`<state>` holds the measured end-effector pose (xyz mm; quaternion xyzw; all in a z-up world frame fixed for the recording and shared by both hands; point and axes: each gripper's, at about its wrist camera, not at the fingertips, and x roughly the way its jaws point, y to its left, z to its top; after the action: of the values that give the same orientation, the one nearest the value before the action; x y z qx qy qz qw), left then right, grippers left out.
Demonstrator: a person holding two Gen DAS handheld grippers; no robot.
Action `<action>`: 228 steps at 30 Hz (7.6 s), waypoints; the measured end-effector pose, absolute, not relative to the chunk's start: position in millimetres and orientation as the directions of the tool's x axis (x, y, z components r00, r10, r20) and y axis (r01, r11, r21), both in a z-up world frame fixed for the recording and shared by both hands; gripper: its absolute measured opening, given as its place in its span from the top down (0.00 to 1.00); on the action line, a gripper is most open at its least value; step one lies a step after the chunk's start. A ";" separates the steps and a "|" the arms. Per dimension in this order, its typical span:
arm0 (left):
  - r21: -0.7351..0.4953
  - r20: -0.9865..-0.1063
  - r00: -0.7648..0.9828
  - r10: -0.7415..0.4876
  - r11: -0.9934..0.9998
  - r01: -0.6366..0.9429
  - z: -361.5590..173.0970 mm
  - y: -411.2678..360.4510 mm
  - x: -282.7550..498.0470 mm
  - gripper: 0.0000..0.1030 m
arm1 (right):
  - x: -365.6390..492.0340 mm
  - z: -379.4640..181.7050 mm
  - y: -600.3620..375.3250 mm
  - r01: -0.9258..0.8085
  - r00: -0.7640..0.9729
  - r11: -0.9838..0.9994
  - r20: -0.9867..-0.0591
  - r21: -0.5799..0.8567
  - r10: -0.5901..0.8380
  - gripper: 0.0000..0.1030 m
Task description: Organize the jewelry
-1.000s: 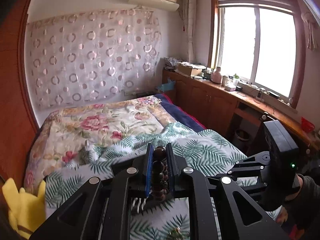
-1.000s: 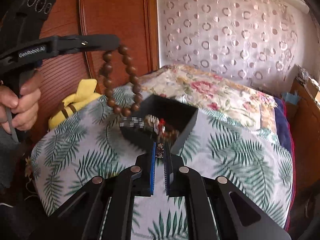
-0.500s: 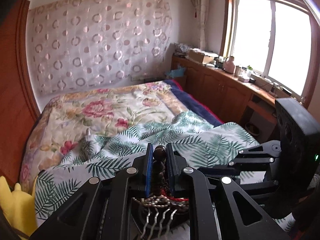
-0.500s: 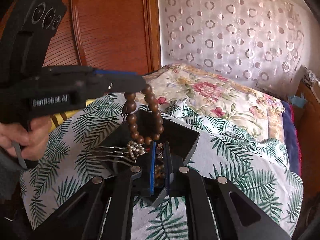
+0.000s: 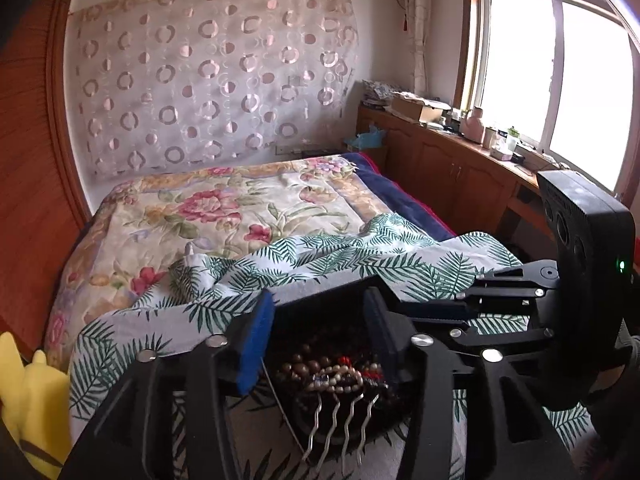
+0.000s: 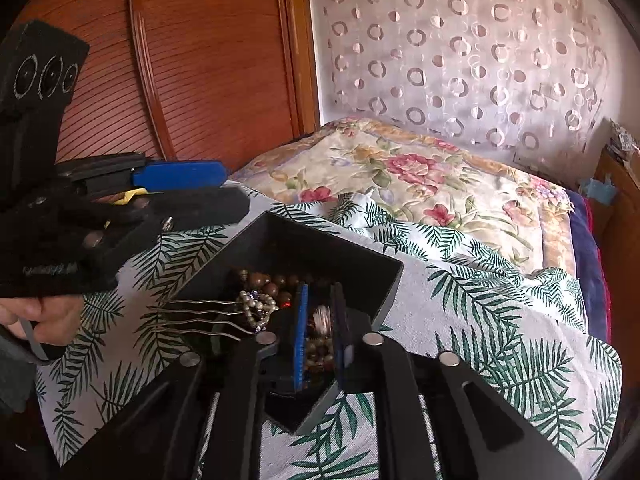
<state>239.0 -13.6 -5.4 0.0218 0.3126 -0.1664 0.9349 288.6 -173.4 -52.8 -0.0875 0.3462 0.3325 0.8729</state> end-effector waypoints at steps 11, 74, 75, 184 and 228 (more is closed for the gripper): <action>-0.057 -0.587 0.769 -0.255 0.960 0.275 -8.0 0.4 198.6 0.29 | 265.1 -43.8 -178.3 -0.613 0.577 0.788 -0.649 0.059 0.497 0.68; -0.115 -0.715 0.620 -0.323 0.929 0.350 -88.9 -17.1 99.0 0.52 | 150.5 -83.3 -206.4 -0.584 0.530 0.806 -0.708 0.095 0.467 0.74; -0.109 -0.720 0.615 -0.321 0.928 0.357 -90.4 -20.8 100.5 0.58 | 148.5 -83.8 -208.2 -0.582 0.533 0.808 -0.705 0.097 0.468 0.74; 0.012 -0.504 0.861 -0.059 0.997 0.076 8.8 0.0 85.2 0.07 | 121.8 -5.1 -239.4 -0.325 0.838 0.940 -0.431 0.098 0.335 0.02; 0.012 -0.465 0.885 -0.036 0.999 0.047 17.9 9.6 50.5 0.07 | 83.7 -4.3 -253.3 -0.261 0.881 0.962 -0.386 0.083 0.273 0.02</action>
<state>50.5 9.6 17.9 0.0114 0.2390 -0.0213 0.9707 83.7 -253.3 -4.3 0.0142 0.2012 0.1377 0.9697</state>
